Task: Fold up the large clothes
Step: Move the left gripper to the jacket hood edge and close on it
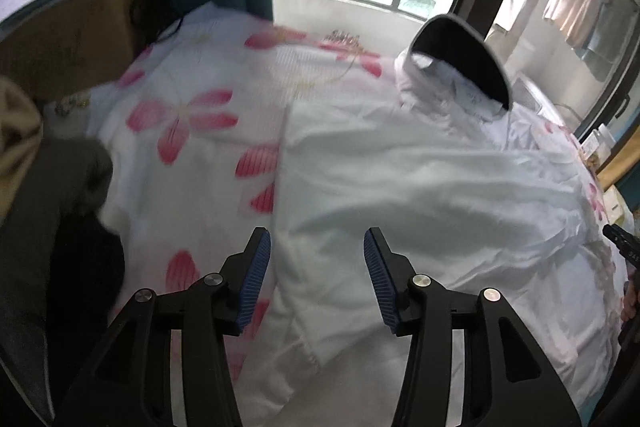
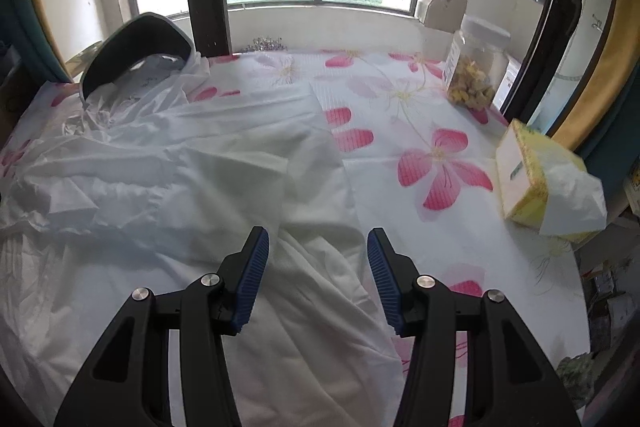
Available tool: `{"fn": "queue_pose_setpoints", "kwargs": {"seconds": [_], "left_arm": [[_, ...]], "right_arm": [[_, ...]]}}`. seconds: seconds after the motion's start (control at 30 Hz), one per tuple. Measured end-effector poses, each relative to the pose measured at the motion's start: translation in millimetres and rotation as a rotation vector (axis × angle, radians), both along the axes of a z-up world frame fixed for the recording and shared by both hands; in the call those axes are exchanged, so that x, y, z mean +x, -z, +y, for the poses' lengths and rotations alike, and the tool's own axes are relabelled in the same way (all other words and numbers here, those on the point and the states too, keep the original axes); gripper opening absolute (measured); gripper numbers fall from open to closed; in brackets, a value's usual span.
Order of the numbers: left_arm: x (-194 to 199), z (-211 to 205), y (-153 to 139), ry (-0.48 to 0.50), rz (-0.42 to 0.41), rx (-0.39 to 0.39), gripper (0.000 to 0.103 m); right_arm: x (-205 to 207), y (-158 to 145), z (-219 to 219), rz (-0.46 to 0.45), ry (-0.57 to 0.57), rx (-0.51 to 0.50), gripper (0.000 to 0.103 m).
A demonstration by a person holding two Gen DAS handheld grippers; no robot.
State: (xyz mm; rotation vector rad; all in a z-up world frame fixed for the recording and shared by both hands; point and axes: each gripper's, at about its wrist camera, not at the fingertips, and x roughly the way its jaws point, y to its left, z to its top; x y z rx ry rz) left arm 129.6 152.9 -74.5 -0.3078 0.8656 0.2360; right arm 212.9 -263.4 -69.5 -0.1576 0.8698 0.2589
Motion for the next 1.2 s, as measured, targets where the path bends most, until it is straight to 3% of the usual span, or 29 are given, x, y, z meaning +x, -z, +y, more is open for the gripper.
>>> {"fn": "queue_pose_setpoints", "kwargs": {"seconds": [0.23, 0.43, 0.63, 0.87, 1.2], "left_arm": [[34.4, -4.3, -24.4, 0.057, -0.065, 0.017, 0.051], [72.4, -10.3, -36.8, 0.126, -0.073, 0.028, 0.051], [104.6, -1.9, -45.9, 0.128, -0.081, 0.018, 0.051], [155.2, -0.8, -37.9, 0.180, -0.045, 0.022, 0.051], [235.5, -16.1, -1.8, 0.217, 0.004, 0.045, 0.051]], "right_arm": [[9.8, -20.0, 17.9, -0.040, -0.029, -0.006, 0.051], [23.3, -30.5, 40.6, -0.054, -0.065, -0.014, 0.051], [38.0, -33.6, 57.5, -0.059, -0.085, -0.022, 0.051], [56.9, -30.2, 69.0, -0.052, -0.091, -0.017, 0.051], [80.9, -26.4, 80.3, -0.036, -0.090, -0.006, 0.051]]}}
